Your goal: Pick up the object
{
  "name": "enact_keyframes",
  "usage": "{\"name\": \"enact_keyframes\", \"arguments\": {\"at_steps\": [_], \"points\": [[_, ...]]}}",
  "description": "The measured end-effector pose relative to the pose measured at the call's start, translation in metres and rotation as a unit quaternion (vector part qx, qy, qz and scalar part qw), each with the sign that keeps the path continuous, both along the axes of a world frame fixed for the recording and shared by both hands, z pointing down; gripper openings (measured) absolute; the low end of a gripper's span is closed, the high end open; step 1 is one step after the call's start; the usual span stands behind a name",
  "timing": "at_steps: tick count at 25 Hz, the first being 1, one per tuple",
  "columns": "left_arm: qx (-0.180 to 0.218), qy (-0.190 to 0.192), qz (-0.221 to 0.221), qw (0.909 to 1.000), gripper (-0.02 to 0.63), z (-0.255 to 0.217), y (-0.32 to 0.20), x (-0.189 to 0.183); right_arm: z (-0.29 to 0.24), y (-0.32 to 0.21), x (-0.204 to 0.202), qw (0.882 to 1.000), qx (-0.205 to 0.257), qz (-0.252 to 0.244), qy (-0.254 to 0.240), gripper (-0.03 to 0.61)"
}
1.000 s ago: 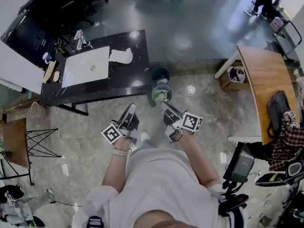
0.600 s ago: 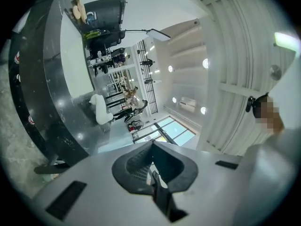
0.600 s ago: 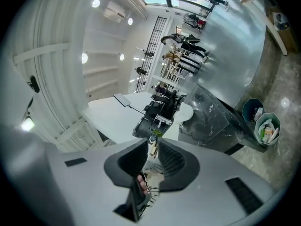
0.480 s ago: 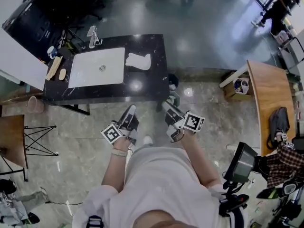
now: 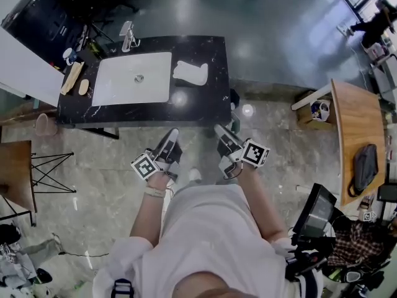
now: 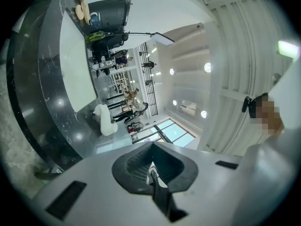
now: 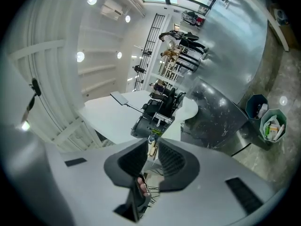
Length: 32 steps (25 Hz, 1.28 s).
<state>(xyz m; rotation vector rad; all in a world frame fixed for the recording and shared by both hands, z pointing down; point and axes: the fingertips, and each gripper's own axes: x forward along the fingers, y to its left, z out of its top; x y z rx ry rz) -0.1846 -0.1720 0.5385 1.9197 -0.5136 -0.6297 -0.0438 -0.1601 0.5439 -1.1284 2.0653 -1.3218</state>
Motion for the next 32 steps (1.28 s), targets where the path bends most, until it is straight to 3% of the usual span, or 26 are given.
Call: {"name": "enact_keyframes", "arguments": {"at_steps": [7, 12, 19, 23, 27, 32], "points": [[-0.009, -0.017, -0.026, 0.9995, 0.006, 0.010, -0.009, -0.010, 0.006, -0.022, -0.007, 1.000, -0.004, -0.025, -0.019, 0.054], [0.032, -0.040, -0.042, 0.9978, 0.006, -0.001, -0.026, -0.001, 0.012, -0.042, 0.002, 0.999, -0.006, -0.040, -0.019, 0.054], [0.019, -0.027, -0.042, 0.9986, 0.006, 0.000, -0.057, 0.026, 0.003, -0.077, 0.017, 0.998, 0.009, -0.054, -0.031, 0.055], [0.038, -0.043, -0.034, 0.9978, 0.006, -0.006, -0.079, 0.042, 0.002, -0.091, 0.029, 0.998, 0.007, -0.050, -0.032, 0.054], [0.075, -0.098, -0.036, 0.9917, 0.008, -0.017, -0.102, 0.051, -0.001, -0.102, 0.035, 0.998, 0.010, -0.050, -0.034, 0.055], [0.077, -0.128, -0.038, 0.9880, 0.008, -0.012, -0.130, 0.064, 0.008, -0.116, 0.040, 0.998, -0.005, -0.049, -0.029, 0.054]]}}
